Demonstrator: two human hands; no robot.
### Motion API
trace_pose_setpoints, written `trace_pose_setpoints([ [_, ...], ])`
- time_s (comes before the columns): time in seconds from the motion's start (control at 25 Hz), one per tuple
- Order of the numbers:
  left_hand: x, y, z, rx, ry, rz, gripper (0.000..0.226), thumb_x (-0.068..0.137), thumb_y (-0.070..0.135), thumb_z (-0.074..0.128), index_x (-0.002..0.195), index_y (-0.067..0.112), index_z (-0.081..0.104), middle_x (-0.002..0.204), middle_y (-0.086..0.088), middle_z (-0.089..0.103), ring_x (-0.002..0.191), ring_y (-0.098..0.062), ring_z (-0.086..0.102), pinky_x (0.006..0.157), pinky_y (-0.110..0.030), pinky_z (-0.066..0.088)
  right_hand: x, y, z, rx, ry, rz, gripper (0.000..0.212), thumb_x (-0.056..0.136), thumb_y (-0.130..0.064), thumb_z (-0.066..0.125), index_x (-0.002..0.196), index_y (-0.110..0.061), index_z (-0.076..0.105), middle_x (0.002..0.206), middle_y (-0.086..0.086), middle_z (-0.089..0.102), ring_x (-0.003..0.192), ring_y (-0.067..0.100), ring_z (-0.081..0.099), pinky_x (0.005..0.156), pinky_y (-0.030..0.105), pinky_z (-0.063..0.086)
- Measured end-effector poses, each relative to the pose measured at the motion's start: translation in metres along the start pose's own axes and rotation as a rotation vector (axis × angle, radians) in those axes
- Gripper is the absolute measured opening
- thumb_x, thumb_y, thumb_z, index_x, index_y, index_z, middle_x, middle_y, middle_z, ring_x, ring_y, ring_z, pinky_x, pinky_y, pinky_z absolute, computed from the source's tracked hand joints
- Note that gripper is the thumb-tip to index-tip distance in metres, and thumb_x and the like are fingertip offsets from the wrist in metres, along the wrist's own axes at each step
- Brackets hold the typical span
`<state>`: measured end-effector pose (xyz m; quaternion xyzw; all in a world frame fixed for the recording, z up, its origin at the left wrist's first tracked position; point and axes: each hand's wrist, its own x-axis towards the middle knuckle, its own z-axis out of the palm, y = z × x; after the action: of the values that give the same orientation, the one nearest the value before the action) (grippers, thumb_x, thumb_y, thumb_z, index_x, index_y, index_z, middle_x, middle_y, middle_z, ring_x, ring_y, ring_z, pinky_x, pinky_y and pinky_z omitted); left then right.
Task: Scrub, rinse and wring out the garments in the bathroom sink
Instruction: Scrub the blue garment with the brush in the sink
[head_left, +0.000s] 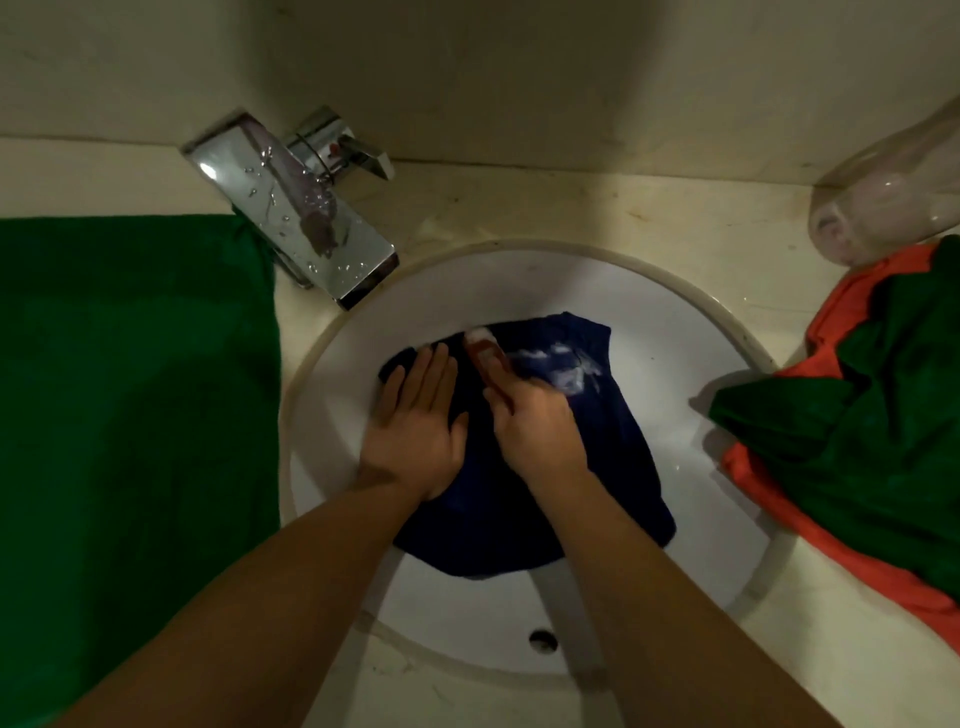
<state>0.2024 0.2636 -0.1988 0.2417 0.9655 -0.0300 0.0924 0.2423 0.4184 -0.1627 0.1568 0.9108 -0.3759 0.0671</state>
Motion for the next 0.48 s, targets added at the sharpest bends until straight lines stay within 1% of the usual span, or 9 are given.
trace_pose_setpoints([
  [0.04, 0.0, -0.001, 0.001, -0.008, -0.005, 0.003, 0.071, 0.098, 0.044, 0.023, 0.16, 0.011, 0.015, 0.169, -0.007, 0.011, 0.156, -0.02, 0.006, 0.125, -0.041, 0.0, 0.006, 0.005, -0.01, -0.034, -0.001, 0.047, 0.047, 0.104, -0.034, 0.048, 0.149, -0.046, 0.045, 0.119, 0.015, 0.07, 0.096, 0.031, 0.069, 0.084, 0.037, 0.058],
  [0.16, 0.0, -0.003, 0.0, -0.059, 0.013, 0.019, 0.068, 0.099, 0.044, 0.02, 0.16, 0.013, 0.02, 0.169, -0.004, 0.014, 0.156, -0.018, 0.01, 0.126, -0.041, 0.006, 0.003, 0.048, -0.055, -0.072, 0.099, 0.368, 0.039, 0.104, -0.037, 0.054, 0.143, -0.036, 0.058, 0.116, 0.016, 0.071, 0.097, 0.033, 0.067, 0.088, 0.031, 0.05],
  [0.2, 0.0, -0.002, -0.001, -0.075, 0.01, 0.036, 0.067, 0.1, 0.044, 0.021, 0.16, 0.013, 0.022, 0.168, -0.003, 0.016, 0.156, -0.017, 0.011, 0.126, -0.041, 0.007, -0.006, 0.051, -0.063, -0.071, 0.135, 0.442, 0.039, 0.104, -0.037, 0.055, 0.143, -0.034, 0.058, 0.115, 0.016, 0.071, 0.096, 0.032, 0.067, 0.088, 0.03, 0.049],
  [0.24, -0.001, -0.002, -0.001, -0.079, 0.009, 0.05, 0.067, 0.1, 0.044, 0.022, 0.159, 0.013, 0.023, 0.168, -0.003, 0.016, 0.156, -0.017, 0.012, 0.126, -0.042, 0.007, -0.01, 0.046, -0.061, -0.042, 0.189, 0.457, 0.04, 0.105, -0.035, 0.055, 0.144, -0.032, 0.057, 0.115, 0.015, 0.072, 0.095, 0.031, 0.067, 0.087, 0.029, 0.048],
  [0.28, -0.002, -0.001, 0.0, -0.078, 0.015, 0.051, 0.067, 0.1, 0.044, 0.024, 0.159, 0.012, 0.023, 0.168, -0.004, 0.017, 0.156, -0.018, 0.012, 0.126, -0.042, 0.008, -0.008, 0.031, -0.051, 0.013, 0.217, 0.422, 0.039, 0.105, -0.033, 0.055, 0.144, -0.032, 0.057, 0.116, 0.014, 0.072, 0.096, 0.029, 0.067, 0.086, 0.027, 0.048],
  [0.32, -0.001, -0.001, 0.0, -0.084, 0.023, 0.043, 0.068, 0.099, 0.044, 0.027, 0.159, 0.011, 0.024, 0.168, -0.006, 0.019, 0.156, -0.019, 0.013, 0.126, -0.042, 0.009, -0.004, 0.012, -0.037, 0.066, 0.206, 0.312, 0.04, 0.105, -0.029, 0.055, 0.145, -0.034, 0.056, 0.116, 0.013, 0.072, 0.098, 0.028, 0.068, 0.087, 0.026, 0.05],
  [0.4, 0.003, 0.0, 0.001, -0.101, 0.015, 0.027, 0.069, 0.098, 0.043, 0.031, 0.158, 0.009, 0.028, 0.167, -0.008, 0.022, 0.155, -0.021, 0.016, 0.126, -0.043, 0.011, -0.001, -0.008, -0.001, 0.069, 0.058, 0.026, 0.049, 0.103, -0.024, 0.056, 0.147, -0.044, 0.05, 0.116, 0.013, 0.071, 0.098, 0.027, 0.069, 0.088, 0.032, 0.056],
  [0.44, 0.003, -0.001, 0.001, -0.1, 0.006, 0.02, 0.069, 0.099, 0.043, 0.03, 0.158, 0.008, 0.028, 0.167, -0.008, 0.022, 0.155, -0.021, 0.015, 0.126, -0.043, 0.01, 0.001, -0.002, 0.001, 0.041, -0.009, -0.035, 0.053, 0.102, -0.023, 0.056, 0.147, -0.05, 0.047, 0.114, 0.012, 0.071, 0.095, 0.027, 0.068, 0.084, 0.035, 0.057],
  [0.48, 0.003, -0.002, 0.001, -0.094, -0.006, 0.016, 0.069, 0.099, 0.044, 0.028, 0.159, 0.01, 0.024, 0.168, -0.007, 0.018, 0.156, -0.02, 0.012, 0.126, -0.042, 0.008, 0.004, 0.01, -0.013, 0.007, -0.012, 0.01, 0.052, 0.103, -0.023, 0.057, 0.145, -0.053, 0.048, 0.112, 0.01, 0.07, 0.09, 0.025, 0.067, 0.08, 0.035, 0.057],
])
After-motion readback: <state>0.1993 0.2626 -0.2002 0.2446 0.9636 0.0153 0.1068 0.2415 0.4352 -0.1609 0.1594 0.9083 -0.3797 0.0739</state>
